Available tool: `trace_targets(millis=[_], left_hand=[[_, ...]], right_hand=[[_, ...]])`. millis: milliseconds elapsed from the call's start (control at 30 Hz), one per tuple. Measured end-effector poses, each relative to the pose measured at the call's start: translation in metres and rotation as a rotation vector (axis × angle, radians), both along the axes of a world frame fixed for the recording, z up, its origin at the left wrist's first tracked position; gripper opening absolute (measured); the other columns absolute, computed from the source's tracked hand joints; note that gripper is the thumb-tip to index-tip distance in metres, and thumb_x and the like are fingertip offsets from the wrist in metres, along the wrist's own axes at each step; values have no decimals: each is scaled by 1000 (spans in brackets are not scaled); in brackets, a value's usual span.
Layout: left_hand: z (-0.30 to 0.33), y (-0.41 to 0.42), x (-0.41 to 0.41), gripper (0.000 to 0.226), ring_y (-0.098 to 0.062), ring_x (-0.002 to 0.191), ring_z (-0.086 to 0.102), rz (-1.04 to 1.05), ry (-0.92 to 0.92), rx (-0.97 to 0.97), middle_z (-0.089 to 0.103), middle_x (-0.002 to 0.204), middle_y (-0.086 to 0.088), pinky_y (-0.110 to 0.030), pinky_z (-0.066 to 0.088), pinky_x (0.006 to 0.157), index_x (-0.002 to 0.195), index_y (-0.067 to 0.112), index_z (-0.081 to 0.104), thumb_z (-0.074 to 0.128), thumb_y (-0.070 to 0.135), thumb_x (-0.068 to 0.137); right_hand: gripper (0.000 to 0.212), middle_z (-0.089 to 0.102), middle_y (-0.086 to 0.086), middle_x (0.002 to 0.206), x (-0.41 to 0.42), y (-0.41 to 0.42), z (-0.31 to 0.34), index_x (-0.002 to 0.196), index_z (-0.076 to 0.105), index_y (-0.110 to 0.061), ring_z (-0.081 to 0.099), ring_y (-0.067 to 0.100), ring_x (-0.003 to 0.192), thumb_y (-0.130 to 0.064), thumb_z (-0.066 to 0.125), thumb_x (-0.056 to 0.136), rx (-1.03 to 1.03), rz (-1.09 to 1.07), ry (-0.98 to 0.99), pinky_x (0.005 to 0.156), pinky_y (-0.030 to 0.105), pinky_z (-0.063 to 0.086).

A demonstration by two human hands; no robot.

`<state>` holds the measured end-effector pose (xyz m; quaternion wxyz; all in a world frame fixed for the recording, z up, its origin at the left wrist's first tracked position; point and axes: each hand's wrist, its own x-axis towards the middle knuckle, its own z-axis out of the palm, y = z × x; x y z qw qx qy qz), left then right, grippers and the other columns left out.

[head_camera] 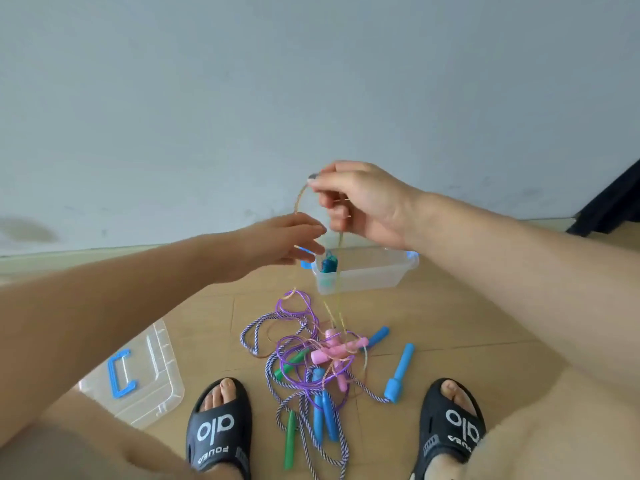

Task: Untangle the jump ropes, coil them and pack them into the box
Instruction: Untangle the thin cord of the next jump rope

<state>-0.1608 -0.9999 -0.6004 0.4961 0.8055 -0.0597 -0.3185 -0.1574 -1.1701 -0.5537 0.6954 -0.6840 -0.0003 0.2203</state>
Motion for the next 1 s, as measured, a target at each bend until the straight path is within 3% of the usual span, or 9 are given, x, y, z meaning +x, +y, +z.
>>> trace_targets(millis=[233,333,433,500,567,633,733,833,1000], left_hand=[[33,-10,-42,27,-18,111,66,-30,-123,-92,75,107,-5,-36,45,106,104,6,65,47,25,103],[33,-9,-49,26,-27,95,70,15,-205,-44,75,84,-10,-44,51,100,86,12,58,48,30,102],[32,5,-46,30,-12,68,57,-123,-351,286,73,71,0,-34,49,71,78,19,53,50,40,98],[30,12,-42,33,-11,58,53,-143,-402,404,68,63,1,-31,44,61,74,19,52,50,41,98],[31,12,-39,38,-14,53,52,-98,-430,402,57,57,4,-29,42,58,72,14,49,49,41,99],[32,7,-36,42,-15,54,41,-75,-473,365,45,61,1,-29,38,57,74,8,43,47,41,100],[35,-5,-34,42,-11,55,31,-142,-572,344,38,64,4,-30,33,57,74,10,41,46,40,101],[35,-16,-33,34,-11,58,36,-186,-619,338,46,65,1,-30,34,58,80,9,53,46,34,101],[35,-14,-26,39,-1,47,46,-185,-519,307,52,56,14,-22,41,53,64,39,62,48,34,100]], right_hand=[[15,64,8,79,-21,0,33,84,62,-9,60,17,64,-17,59,97,459,-187,53,72,31,57],[16,63,6,77,-16,-8,34,83,59,-11,51,12,53,-15,55,98,387,-299,30,52,22,48],[18,57,6,70,-2,-28,28,82,52,-11,36,7,42,-7,49,99,361,-511,21,40,18,30],[20,53,10,67,8,-47,19,79,51,-9,39,10,41,2,46,95,216,-599,18,42,21,37],[13,54,17,77,12,-63,3,83,55,-4,54,21,55,6,48,87,-284,-535,-51,61,37,54],[33,56,17,114,11,-66,-7,121,54,-6,62,30,97,-7,53,88,-774,-380,-133,91,41,52],[42,61,2,129,-6,-32,5,138,50,-19,56,22,120,-18,50,95,-635,-179,-384,88,25,43],[32,69,0,104,-28,8,4,118,63,-13,60,18,103,-31,42,103,-515,72,-428,87,24,43],[60,58,5,72,-25,6,-10,90,56,-1,55,20,66,-55,32,101,-787,127,-501,65,35,44]])
